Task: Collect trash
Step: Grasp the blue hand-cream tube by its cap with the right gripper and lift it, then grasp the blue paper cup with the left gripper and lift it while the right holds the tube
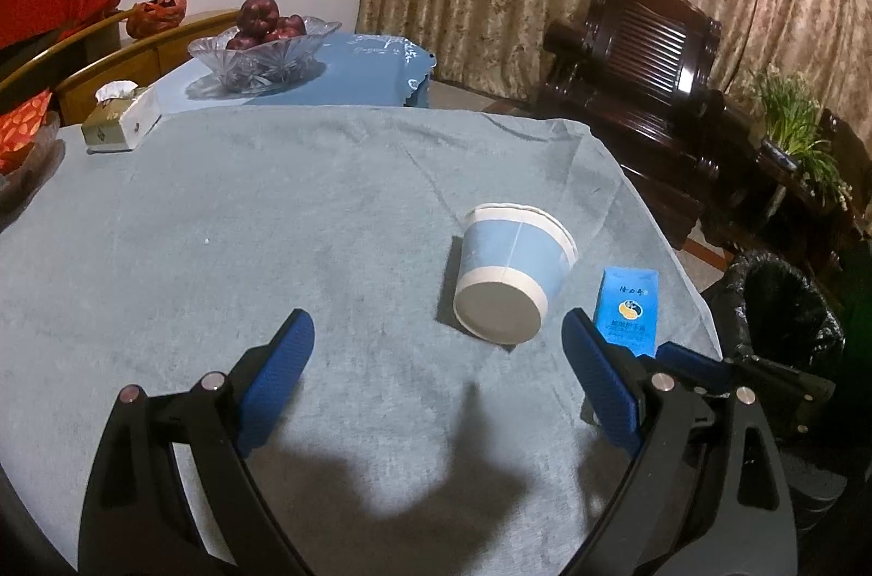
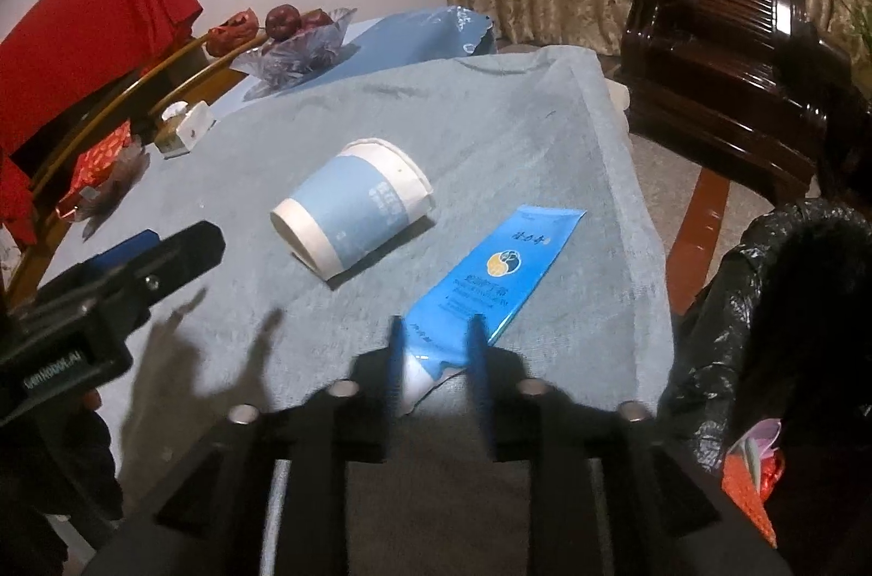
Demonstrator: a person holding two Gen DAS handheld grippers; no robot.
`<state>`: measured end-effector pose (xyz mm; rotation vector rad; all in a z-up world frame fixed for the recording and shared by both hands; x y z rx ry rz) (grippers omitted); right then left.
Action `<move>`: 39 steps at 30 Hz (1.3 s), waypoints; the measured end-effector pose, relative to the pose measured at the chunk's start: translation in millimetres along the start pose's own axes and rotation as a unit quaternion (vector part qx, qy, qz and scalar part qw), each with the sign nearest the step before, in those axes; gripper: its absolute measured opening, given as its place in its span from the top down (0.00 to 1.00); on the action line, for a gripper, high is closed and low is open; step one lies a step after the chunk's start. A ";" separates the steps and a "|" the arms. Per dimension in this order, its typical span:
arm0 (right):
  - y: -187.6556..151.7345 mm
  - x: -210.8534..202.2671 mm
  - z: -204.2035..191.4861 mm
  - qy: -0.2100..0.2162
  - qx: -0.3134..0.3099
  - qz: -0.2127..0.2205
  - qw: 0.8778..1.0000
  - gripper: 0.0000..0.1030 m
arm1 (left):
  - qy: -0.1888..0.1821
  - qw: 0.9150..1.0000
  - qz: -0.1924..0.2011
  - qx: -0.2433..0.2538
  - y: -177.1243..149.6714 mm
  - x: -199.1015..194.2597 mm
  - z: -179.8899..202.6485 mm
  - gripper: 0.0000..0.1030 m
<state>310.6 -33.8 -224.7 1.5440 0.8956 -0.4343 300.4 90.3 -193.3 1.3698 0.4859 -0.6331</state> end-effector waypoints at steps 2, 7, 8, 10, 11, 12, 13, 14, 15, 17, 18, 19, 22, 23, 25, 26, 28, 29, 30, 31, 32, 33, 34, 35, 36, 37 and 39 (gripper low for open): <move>0.1 2.0 -0.6 -0.005 0.003 -0.002 1.000 0.67 | -0.001 1.000 -0.001 -0.003 -0.3 -0.1 -0.4 0.13; -0.7 7.2 2.5 -0.012 0.019 -0.007 1.000 0.52 | -0.002 1.000 -0.001 -0.007 -1.9 -1.8 -4.8 0.13; -0.9 8.6 1.8 -0.010 0.019 -0.009 1.000 0.52 | -0.002 1.000 -0.001 -0.007 -1.6 -2.4 -5.3 0.13; 0.0 12.6 -1.4 -0.009 0.017 -0.011 1.000 0.51 | -0.001 1.000 0.002 -0.006 -0.8 -3.0 -7.2 0.13; 0.0 15.5 -3.8 -0.006 0.014 -0.015 1.000 0.51 | 0.000 1.000 0.002 -0.006 -0.3 -2.8 -8.1 0.13; -0.1 18.3 -5.6 -0.005 0.011 -0.018 1.000 0.51 | 0.001 1.000 0.003 -0.005 -0.3 -3.4 -9.2 0.13; 0.1 19.9 -6.7 -0.003 0.009 -0.019 1.000 0.51 | 0.002 1.000 0.002 -0.005 -0.2 -3.1 -9.5 0.13; 0.6 21.8 -9.1 0.000 0.006 -0.020 1.000 0.53 | 0.003 1.000 0.002 -0.005 0.0 -2.9 -11.4 0.13; 1.2 22.6 -10.8 0.000 0.002 -0.019 1.000 0.56 | 0.004 1.000 0.001 -0.006 0.2 -2.7 -13.5 0.13; 3.2 24.1 -14.0 -0.003 -0.009 -0.016 1.000 0.57 | 0.007 1.000 0.000 -0.009 -0.2 -1.9 -18.7 0.13; 3.6 24.5 -14.7 -0.003 -0.009 -0.016 1.000 0.58 | 0.008 1.000 -0.001 -0.010 -0.4 -1.7 -20.5 0.13; 4.4 26.6 -15.7 -0.002 -0.009 -0.017 1.000 0.58 | 0.008 1.000 -0.002 -0.012 -0.8 -1.1 -22.5 0.13; 5.7 33.7 -15.4 -0.003 -0.005 -0.021 1.000 0.57 | 0.009 1.000 -0.004 -0.016 -2.6 0.4 -25.9 0.13; 5.0 39.4 -15.2 0.000 -0.002 -0.027 1.000 0.56 | 0.009 1.000 -0.005 -0.016 -3.0 1.1 -27.0 0.13; 5.5 42.7 -14.4 0.001 -0.003 -0.025 1.000 0.54 | 0.010 1.000 -0.006 -0.016 -4.0 1.6 -27.4 0.13; 6.1 43.1 -15.5 -0.002 -0.009 -0.024 1.000 0.54 | 0.011 1.000 -0.006 -0.016 -3.9 1.8 -28.6 0.13; 7.2 43.4 -15.1 0.004 -0.008 -0.022 1.000 0.59 | 0.011 1.000 -0.007 -0.017 -4.4 1.7 -29.7 0.13; 7.2 43.0 -14.4 0.009 -0.004 -0.022 1.000 0.59 | 0.012 1.000 -0.007 -0.018 -4.1 1.9 -31.2 0.13; 7.5 42.0 -13.2 0.013 -0.003 -0.021 1.000 0.61 | 0.013 1.000 -0.007 -0.018 -4.9 1.9 -31.4 0.13; 7.6 40.2 -12.0 0.014 -0.004 -0.019 1.000 0.62 | 0.014 1.000 -0.007 -0.019 -4.9 2.0 -32.3 0.13; 7.8 37.2 -10.7 0.013 -0.003 -0.015 1.000 0.62 | 0.014 1.000 -0.007 -0.020 -5.6 1.9 -32.3 0.13; 8.4 33.6 -8.9 0.013 -0.002 -0.010 1.000 0.62 | 0.014 1.000 -0.008 -0.020 -5.7 1.9 -32.4 0.13; 9.2 30.3 -7.5 0.013 -0.003 -0.006 1.000 0.62 | 0.014 1.000 -0.008 -0.020 -5.5 1.9 -32.4 0.13; 10.2 28.4 -6.9 0.013 -0.003 -0.004 1.000 0.62 | 0.014 1.000 -0.007 -0.019 -5.1 2.0 -32.3 0.13; 11.3 26.2 -5.8 0.012 -0.003 -0.002 1.000 0.62 | 0.013 1.000 -0.007 -0.019 -5.3 2.1 -32.5 0.13; 13.0 23.5 -3.8 0.012 0.000 0.001 1.000 0.62 | 0.011 1.000 -0.006 -0.018 -4.8 2.3 -32.0 0.13; 16.5 19.8 -1.1 0.009 0.003 0.005 1.000 0.62 | 0.008 1.000 -0.005 -0.016 -2.4 3.5 -28.6 0.13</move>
Point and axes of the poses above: each gripper's, at about its wrist camera, not at the fingertips, and x roughly the way its jaws point, z to its right, y to its top, the point moved 7 cm from there along x, roughly the way its jaws point, and after that the axes turned 1 degree about -x, right-handed, at the moved point
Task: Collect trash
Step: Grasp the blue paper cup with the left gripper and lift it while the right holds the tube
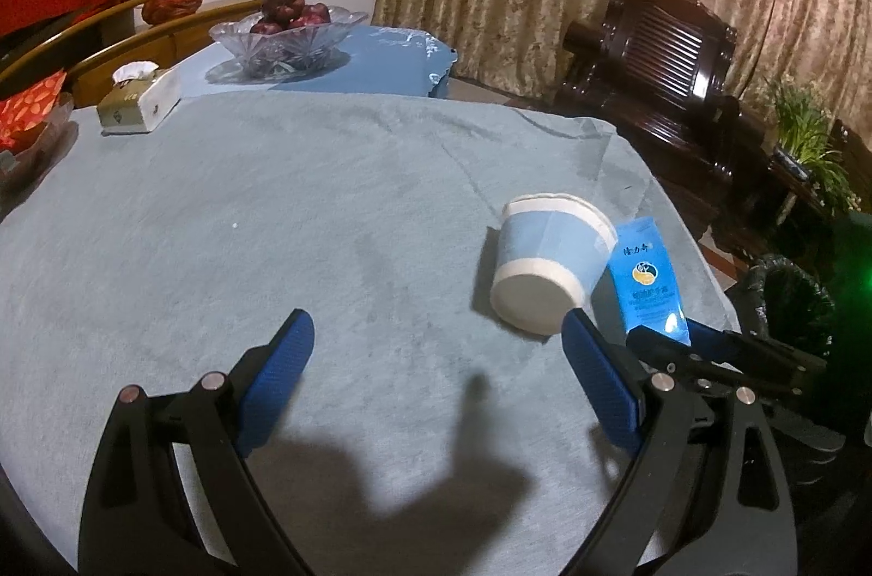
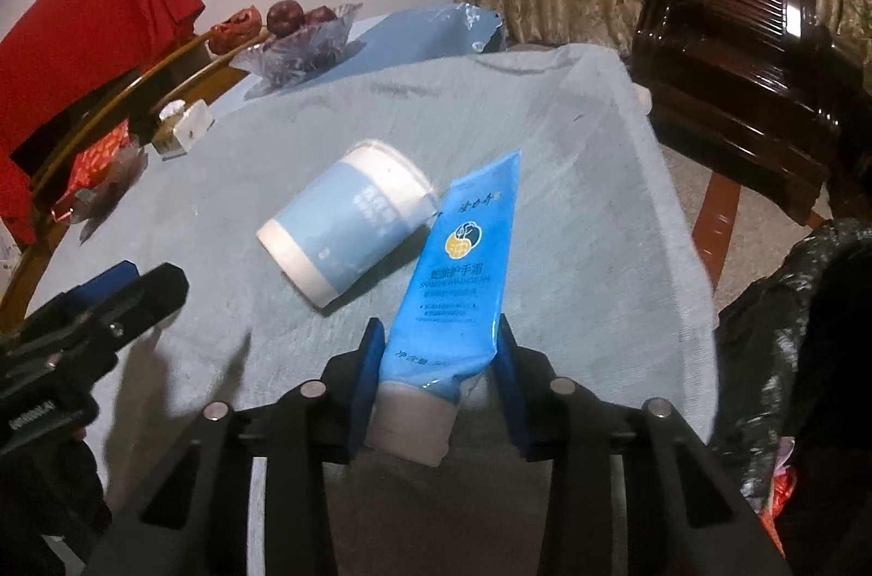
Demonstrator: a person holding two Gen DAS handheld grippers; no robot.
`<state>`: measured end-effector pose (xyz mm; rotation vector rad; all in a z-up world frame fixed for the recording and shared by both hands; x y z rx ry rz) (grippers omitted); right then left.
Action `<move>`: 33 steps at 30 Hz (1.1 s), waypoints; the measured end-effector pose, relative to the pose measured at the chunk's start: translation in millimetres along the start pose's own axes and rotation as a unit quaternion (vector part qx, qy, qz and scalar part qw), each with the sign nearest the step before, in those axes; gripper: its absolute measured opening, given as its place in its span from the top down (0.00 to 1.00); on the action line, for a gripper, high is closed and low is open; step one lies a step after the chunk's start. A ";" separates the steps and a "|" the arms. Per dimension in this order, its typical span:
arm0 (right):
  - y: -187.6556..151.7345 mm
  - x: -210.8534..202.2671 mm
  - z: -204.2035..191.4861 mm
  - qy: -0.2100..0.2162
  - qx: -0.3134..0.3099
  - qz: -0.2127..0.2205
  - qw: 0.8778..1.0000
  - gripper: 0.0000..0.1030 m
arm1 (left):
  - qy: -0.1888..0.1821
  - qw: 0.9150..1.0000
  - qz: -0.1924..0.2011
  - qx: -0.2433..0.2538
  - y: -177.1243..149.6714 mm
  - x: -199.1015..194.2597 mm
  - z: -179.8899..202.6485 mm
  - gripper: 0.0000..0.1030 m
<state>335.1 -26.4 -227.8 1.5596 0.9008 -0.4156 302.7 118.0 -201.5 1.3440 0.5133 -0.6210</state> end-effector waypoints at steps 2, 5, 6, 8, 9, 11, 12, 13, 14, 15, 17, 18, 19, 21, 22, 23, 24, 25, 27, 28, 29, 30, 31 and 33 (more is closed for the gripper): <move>5.3 -4.6 2.8 -0.002 0.005 0.007 1.000 0.62 | -0.004 1.000 0.002 0.006 3.4 1.6 5.8 0.13; 13.7 -10.5 7.7 -0.006 0.006 0.015 1.000 0.62 | -0.010 1.000 0.002 0.014 9.2 8.8 14.9 0.13; 16.2 -12.0 10.0 -0.006 0.008 0.017 1.000 0.62 | -0.012 1.000 0.000 0.017 10.3 11.5 19.0 0.13; 18.8 -13.5 14.4 -0.009 0.012 0.019 1.000 0.62 | -0.017 1.000 -0.006 0.023 12.5 21.0 25.5 0.13; 19.4 -13.7 16.8 -0.010 0.015 0.019 1.000 0.62 | -0.020 0.999 -0.009 0.024 13.0 25.0 28.5 0.13; 19.7 -14.2 22.3 -0.009 0.025 0.018 0.999 0.62 | -0.025 0.999 -0.014 0.022 14.7 32.4 32.8 0.13; 20.1 -14.6 25.0 -0.009 0.029 0.018 0.999 0.62 | -0.026 0.999 -0.015 0.021 15.2 35.0 35.0 0.13; 20.2 -14.9 27.6 -0.010 0.033 0.018 0.999 0.62 | -0.029 0.999 -0.018 0.020 16.1 38.4 37.1 0.13; 20.4 -14.9 29.1 -0.011 0.035 0.018 0.999 0.62 | -0.034 0.999 -0.024 0.021 16.9 44.1 39.1 0.13; 20.2 -15.0 31.2 -0.012 0.037 0.018 0.999 0.62 | -0.036 0.999 -0.030 0.022 17.0 47.4 41.1 0.13; 20.0 -15.4 34.3 -0.012 0.041 0.018 0.999 0.62 | -0.041 0.998 -0.040 0.029 16.6 55.8 46.1 0.14; 20.0 -15.4 34.7 -0.012 0.042 0.018 0.999 0.62 | -0.041 0.998 -0.044 0.032 16.0 57.8 47.9 0.15; 20.0 -15.1 34.8 -0.011 0.042 0.018 0.999 0.62 | -0.044 0.997 -0.050 0.036 14.7 61.2 50.4 0.20; 19.8 -15.3 34.8 -0.011 0.041 0.018 0.999 0.62 | -0.052 0.996 -0.063 0.036 11.5 66.8 54.0 0.27; 19.8 -15.3 34.7 -0.010 0.041 0.018 0.999 0.62 | -0.062 0.995 -0.067 0.033 9.7 68.8 56.0 0.33; 19.7 -15.2 34.2 -0.009 0.041 0.018 0.999 0.62 | -0.069 0.995 -0.071 0.031 8.1 69.9 58.0 0.40; 19.6 -15.1 33.9 -0.009 0.040 0.018 0.999 0.62 | -0.073 0.994 -0.071 0.031 6.8 69.7 59.7 0.44; 19.1 -15.4 33.3 -0.008 0.040 0.018 0.999 0.62 | -0.074 0.994 -0.069 0.031 6.3 69.1 61.5 0.47; 19.1 -15.8 32.7 -0.007 0.040 0.018 0.999 0.62 | -0.069 0.995 -0.063 0.035 5.7 67.2 63.6 0.48; 19.0 -16.4 31.8 -0.006 0.039 0.018 0.999 0.62 | -0.069 0.995 -0.062 0.033 5.5 66.4 64.0 0.50; 18.6 -17.1 31.4 -0.005 0.039 0.018 0.999 0.62 | -0.068 0.996 -0.058 0.028 5.6 64.2 63.1 0.51; 18.3 -18.1 30.5 -0.004 0.038 0.019 0.999 0.62 | -0.067 0.996 -0.056 0.026 5.7 61.6 62.2 0.51; 18.1 -19.3 29.7 -0.003 0.038 0.020 0.999 0.62 | -0.065 0.996 -0.051 0.025 6.3 57.9 61.3 0.51; 18.6 -22.5 28.0 0.000 0.037 0.022 0.999 0.62 | -0.061 0.997 -0.041 0.024 8.2 47.8 58.9 0.51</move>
Point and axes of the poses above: each gripper's, at about its wrist camera, not at the fingertips, and x roughly the way its jaws point, z to its right, y to its top, the point moved 7 cm from there along x, roughly the way its jaws point, and after that the axes turned 1 degree about -x, right-handed, at the moved point
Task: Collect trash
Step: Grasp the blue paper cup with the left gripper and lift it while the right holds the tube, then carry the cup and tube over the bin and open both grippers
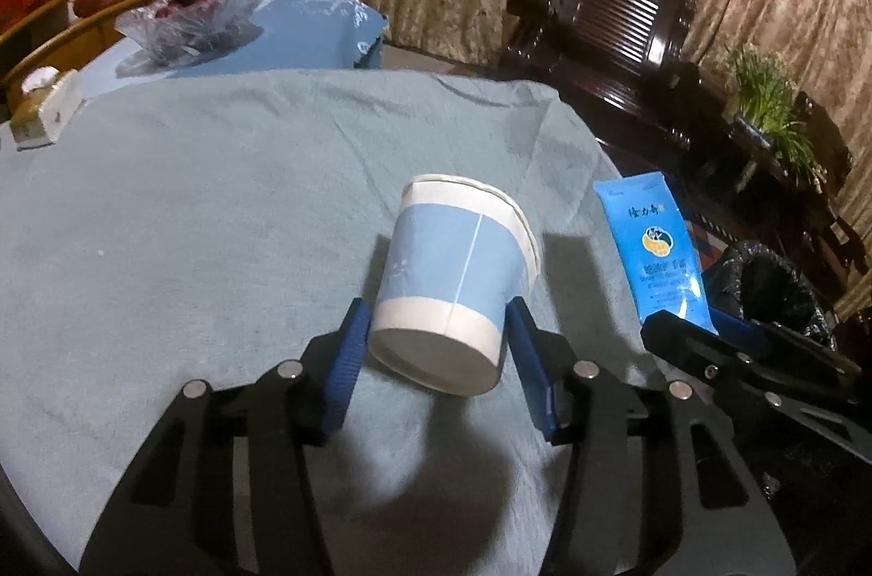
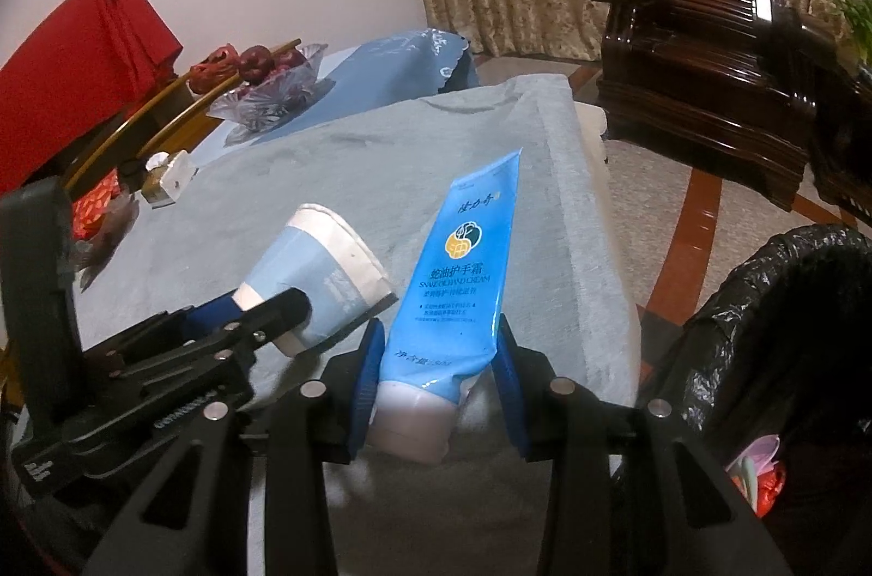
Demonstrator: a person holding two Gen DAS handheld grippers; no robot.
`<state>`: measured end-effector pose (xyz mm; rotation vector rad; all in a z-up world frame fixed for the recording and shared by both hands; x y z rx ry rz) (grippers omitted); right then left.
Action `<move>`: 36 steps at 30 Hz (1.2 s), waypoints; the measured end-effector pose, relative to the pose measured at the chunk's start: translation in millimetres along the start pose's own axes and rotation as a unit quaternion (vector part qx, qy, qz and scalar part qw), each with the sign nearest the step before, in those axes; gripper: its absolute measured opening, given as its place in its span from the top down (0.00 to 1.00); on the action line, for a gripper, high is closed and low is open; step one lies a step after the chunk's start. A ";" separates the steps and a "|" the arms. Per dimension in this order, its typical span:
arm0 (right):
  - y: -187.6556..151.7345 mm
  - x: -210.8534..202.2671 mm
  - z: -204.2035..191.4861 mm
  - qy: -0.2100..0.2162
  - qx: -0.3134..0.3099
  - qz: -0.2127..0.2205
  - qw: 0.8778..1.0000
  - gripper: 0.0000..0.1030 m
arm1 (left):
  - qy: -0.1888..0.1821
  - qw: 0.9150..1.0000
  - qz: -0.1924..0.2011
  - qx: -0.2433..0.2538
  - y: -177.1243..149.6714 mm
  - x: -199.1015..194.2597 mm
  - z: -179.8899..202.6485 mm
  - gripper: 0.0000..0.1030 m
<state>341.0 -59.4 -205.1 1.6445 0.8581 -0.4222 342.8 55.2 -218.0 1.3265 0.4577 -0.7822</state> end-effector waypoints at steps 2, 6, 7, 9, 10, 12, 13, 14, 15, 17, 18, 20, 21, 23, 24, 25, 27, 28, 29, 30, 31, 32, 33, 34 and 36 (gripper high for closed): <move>0.6 -4.6 -2.0 0.003 -0.002 0.003 1.000 0.62 | 0.003 1.000 0.009 -0.002 0.7 -11.2 -2.1 0.51; 2.7 -18.5 -9.9 0.012 -0.006 0.012 1.000 0.62 | 0.016 1.000 0.024 -0.006 1.5 -35.7 -7.9 0.51; 2.9 -23.9 -12.4 0.016 -0.008 0.015 1.000 0.62 | 0.019 0.999 0.028 -0.007 0.8 -42.4 -8.7 0.51; 2.8 -32.6 -16.3 0.021 -0.009 0.019 1.000 0.62 | 0.027 0.999 0.036 -0.007 -0.4 -56.2 -8.9 0.51; 2.3 -38.1 -18.4 0.025 -0.009 0.022 0.999 0.62 | 0.032 0.999 0.038 -0.007 -1.6 -64.1 -8.7 0.51; 2.1 -46.8 -21.6 0.032 -0.008 0.026 0.999 0.62 | 0.034 0.999 0.040 -0.009 -3.5 -74.7 -8.1 0.51; 1.0 -54.1 -23.2 0.038 -0.006 0.029 0.999 0.62 | 0.036 0.998 0.041 -0.010 -4.8 -80.3 -6.5 0.51; 0.5 -59.0 -24.2 0.041 -0.004 0.032 0.999 0.62 | 0.038 0.998 0.043 -0.010 -6.3 -86.0 -4.3 0.51; 0.0 -65.9 -24.8 0.045 -0.003 0.035 0.998 0.62 | 0.038 0.998 0.044 -0.011 -7.9 -89.8 -3.2 0.51; -1.0 -78.5 -24.2 0.051 0.000 0.043 0.998 0.62 | 0.036 0.998 0.046 -0.016 -10.0 -99.4 2.9 0.51; -1.5 -86.5 -22.5 0.051 0.001 0.047 0.998 0.62 | 0.035 0.998 0.047 -0.017 -9.3 -103.3 7.2 0.51; -1.7 -102.4 -16.9 0.052 0.002 0.056 0.997 0.62 | 0.030 0.998 0.050 -0.016 -10.7 -108.8 16.1 0.51; -2.0 -109.5 -13.5 0.050 0.002 0.060 0.997 0.62 | 0.023 0.998 0.052 -0.012 -10.4 -112.3 26.6 0.51; -1.7 -126.1 -2.6 0.045 0.008 0.068 0.997 0.62 | 0.015 0.998 0.057 -0.001 -12.2 -115.7 45.3 0.51; -2.4 -133.4 3.3 0.041 0.012 0.072 0.996 0.62 | 0.011 0.998 0.058 0.004 -11.9 -116.4 53.2 0.51; -3.0 -142.2 11.1 0.035 0.015 0.077 0.996 0.62 | 0.004 0.998 0.058 0.009 -11.6 -116.8 64.6 0.51; -4.4 -155.8 25.8 0.023 0.019 0.084 0.996 0.62 | -0.009 0.998 0.060 0.017 -11.9 -116.9 85.2 0.51; -6.0 -165.0 36.9 0.013 0.023 0.088 0.996 0.62 | -0.016 0.998 0.061 0.024 -11.6 -116.7 97.8 0.51; -7.5 -171.0 45.4 0.006 0.025 0.090 0.996 0.62 | -0.020 0.997 0.062 0.029 -11.8 -116.0 106.4 0.51; -9.8 -178.3 55.4 -0.004 0.027 0.092 0.995 0.62 | -0.030 0.997 0.064 0.036 -12.7 -115.8 120.2 0.51; -12.1 -184.9 66.1 -0.015 0.028 0.093 0.995 0.62 | -0.037 0.996 0.065 0.042 -12.7 -115.0 132.2 0.51; -13.7 -189.5 74.1 -0.021 0.028 0.094 0.995 0.62 | -0.043 0.996 0.066 0.048 -13.2 -113.9 143.0 0.51; -17.0 -196.1 86.7 -0.034 0.031 0.094 0.995 0.62 | -0.049 0.995 0.068 0.054 -14.2 -112.5 154.8 0.51; -20.9 -201.6 98.3 -0.045 0.033 0.093 0.994 0.62 | -0.056 0.994 0.067 0.059 -15.0 -110.3 166.2 0.51; -27.0 -208.1 114.9 -0.062 0.037 0.092 0.993 0.62 | -0.070 0.993 0.064 0.066 -18.0 -104.8 186.4 0.51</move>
Point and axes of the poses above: each gripper's, at about its wrist camera, not at the fingertips, and x roughly the way its jaws point, z to its right, y to its top, the point moved 7 cm from there along x, roughly the way its jaws point, and after that the axes turned 1 degree about -x, right-handed, at the moved point
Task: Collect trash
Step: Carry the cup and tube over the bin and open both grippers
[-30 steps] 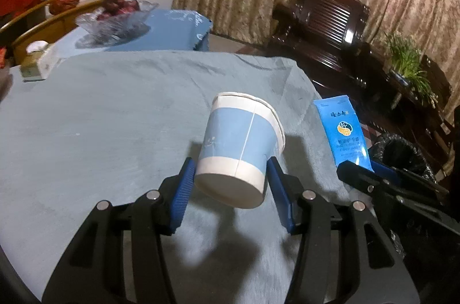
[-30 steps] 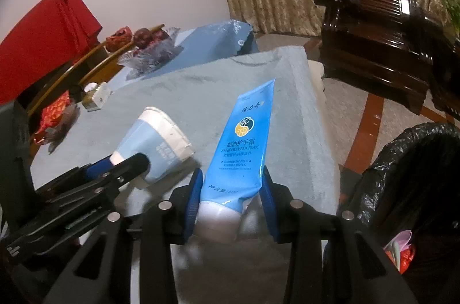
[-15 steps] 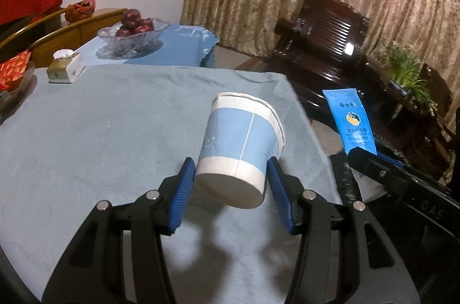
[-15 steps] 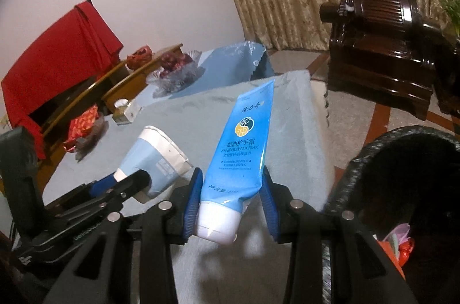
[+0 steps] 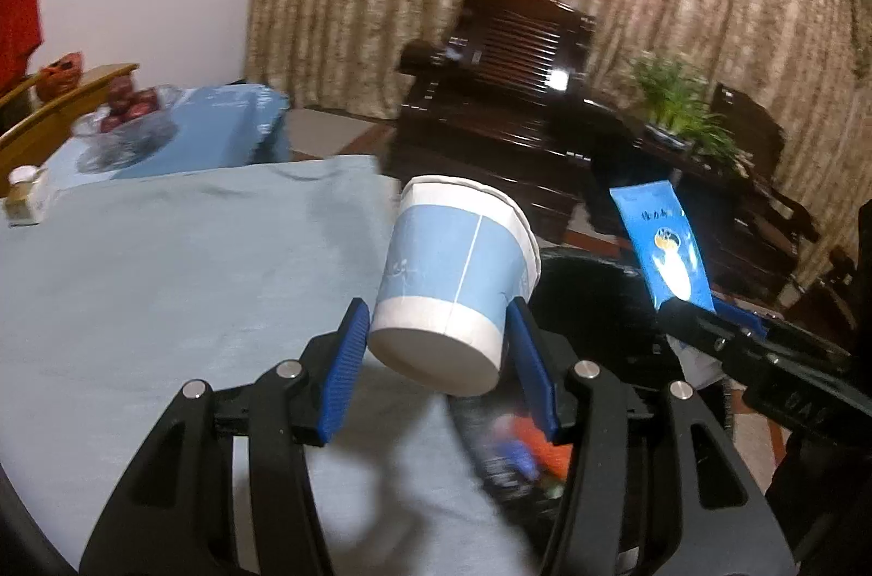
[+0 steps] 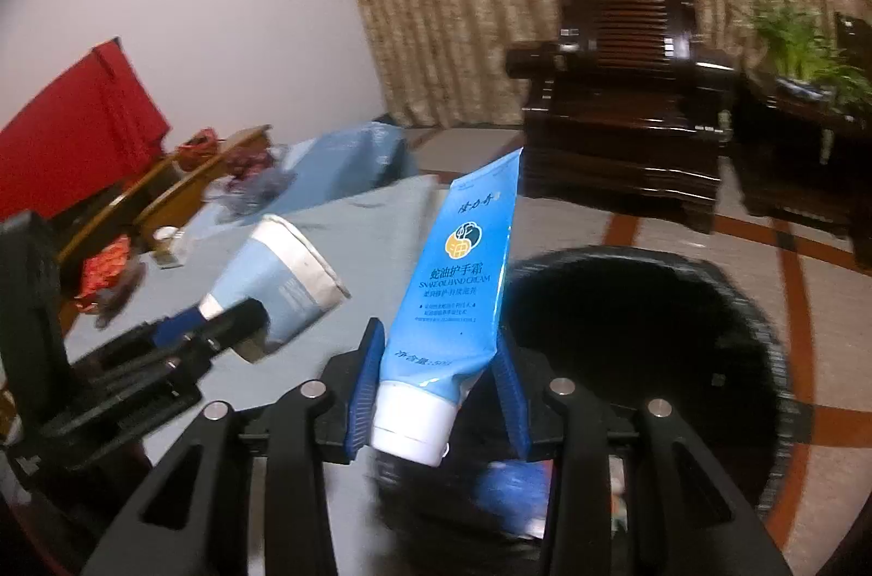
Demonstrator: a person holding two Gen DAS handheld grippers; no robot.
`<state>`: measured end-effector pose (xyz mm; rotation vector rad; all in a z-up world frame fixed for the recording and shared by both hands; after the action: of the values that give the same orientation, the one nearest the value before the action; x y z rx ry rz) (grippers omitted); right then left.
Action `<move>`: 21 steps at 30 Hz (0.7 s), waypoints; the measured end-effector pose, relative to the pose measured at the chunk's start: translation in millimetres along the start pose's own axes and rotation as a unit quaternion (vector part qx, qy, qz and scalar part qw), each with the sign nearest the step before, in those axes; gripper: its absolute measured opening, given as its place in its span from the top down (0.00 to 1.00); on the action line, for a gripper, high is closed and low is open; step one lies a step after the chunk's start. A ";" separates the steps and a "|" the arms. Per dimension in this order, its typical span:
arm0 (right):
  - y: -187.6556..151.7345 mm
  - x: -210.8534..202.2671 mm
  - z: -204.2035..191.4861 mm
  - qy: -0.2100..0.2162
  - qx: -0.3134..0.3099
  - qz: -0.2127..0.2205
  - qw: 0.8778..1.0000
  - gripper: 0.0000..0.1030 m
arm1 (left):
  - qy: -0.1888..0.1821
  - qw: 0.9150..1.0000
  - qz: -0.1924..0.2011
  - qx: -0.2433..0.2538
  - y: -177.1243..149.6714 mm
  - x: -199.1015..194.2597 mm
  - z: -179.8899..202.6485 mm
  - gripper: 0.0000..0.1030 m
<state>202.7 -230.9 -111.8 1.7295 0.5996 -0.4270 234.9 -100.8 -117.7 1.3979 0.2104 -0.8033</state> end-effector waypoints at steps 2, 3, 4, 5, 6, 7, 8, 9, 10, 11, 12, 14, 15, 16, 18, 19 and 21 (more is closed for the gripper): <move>-6.0 -4.2 20.0 -0.017 0.005 -0.004 1.000 0.62 | -0.012 1.000 -0.004 0.012 -3.4 9.9 21.7 0.51; -10.3 -5.2 30.4 -0.026 0.009 -0.007 1.000 0.62 | -0.017 1.000 -0.007 0.018 -6.4 14.6 30.5 0.51; -15.1 -5.6 39.9 -0.033 0.012 -0.011 0.999 0.62 | -0.021 0.999 -0.011 0.022 -8.9 19.5 37.7 0.51; -18.1 -4.8 45.6 -0.038 0.014 -0.015 0.999 0.62 | -0.026 0.999 -0.017 0.028 -12.7 26.1 46.1 0.50; -23.1 -3.5 53.7 -0.044 0.018 -0.020 0.999 0.62 | -0.028 0.999 -0.021 0.031 -15.5 30.7 50.7 0.50; -27.8 -1.7 60.7 -0.048 0.023 -0.025 0.998 0.62 | -0.033 0.998 -0.028 0.035 -19.2 37.8 57.0 0.50; -31.2 -0.3 64.5 -0.052 0.025 -0.028 0.998 0.62 | -0.037 0.998 -0.036 0.037 -23.5 44.9 62.9 0.50; -36.0 2.2 70.5 -0.056 0.029 -0.034 0.997 0.62 | -0.039 0.998 -0.042 0.039 -28.7 48.3 65.3 0.50; -40.4 4.5 76.2 -0.059 0.033 -0.038 0.997 0.62 | -0.042 0.997 -0.049 0.041 -32.7 55.0 69.9 0.50; -43.7 6.0 79.5 -0.060 0.035 -0.041 0.997 0.62 | -0.046 0.997 -0.055 0.043 -35.1 60.8 72.3 0.49; -47.4 9.1 83.7 -0.063 0.036 -0.046 0.996 0.62 | -0.050 0.996 -0.059 0.044 -37.2 64.3 72.7 0.49; -51.7 14.1 89.8 -0.066 0.039 -0.052 0.996 0.62 | -0.055 0.995 -0.067 0.048 -40.5 72.2 78.2 0.47; -54.1 14.9 93.4 -0.067 0.041 -0.055 0.995 0.62 | -0.058 0.995 -0.070 0.050 -41.6 74.5 80.0 0.46; -57.7 16.4 97.2 -0.067 0.041 -0.059 0.995 0.62 | -0.060 0.994 -0.072 0.052 -41.5 75.8 81.7 0.44; -61.9 18.8 101.2 -0.071 0.043 -0.065 0.994 0.60 | -0.061 0.994 -0.073 0.053 -40.5 78.1 83.3 0.36; -64.7 21.1 102.7 -0.071 0.043 -0.071 0.994 0.59 | -0.061 0.994 -0.073 0.054 -39.7 78.5 83.5 0.32; -68.2 20.4 104.4 -0.074 0.044 -0.072 0.994 0.44 | -0.060 0.994 -0.071 0.054 -38.6 77.0 81.2 0.30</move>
<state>181.5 -317.2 -201.6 1.7270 0.6067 -0.6867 241.2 -203.5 -176.2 1.4414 0.1768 -1.0276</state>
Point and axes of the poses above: each gripper's, at about its wrist camera, not at the fingertips, and x roughly the way its jaws point, z to its right, y to its top, the point moved 7 cm from there along x, roughly the way its jaws point, and after that the axes turned 1 degree about -x, right-handed, at the moved point
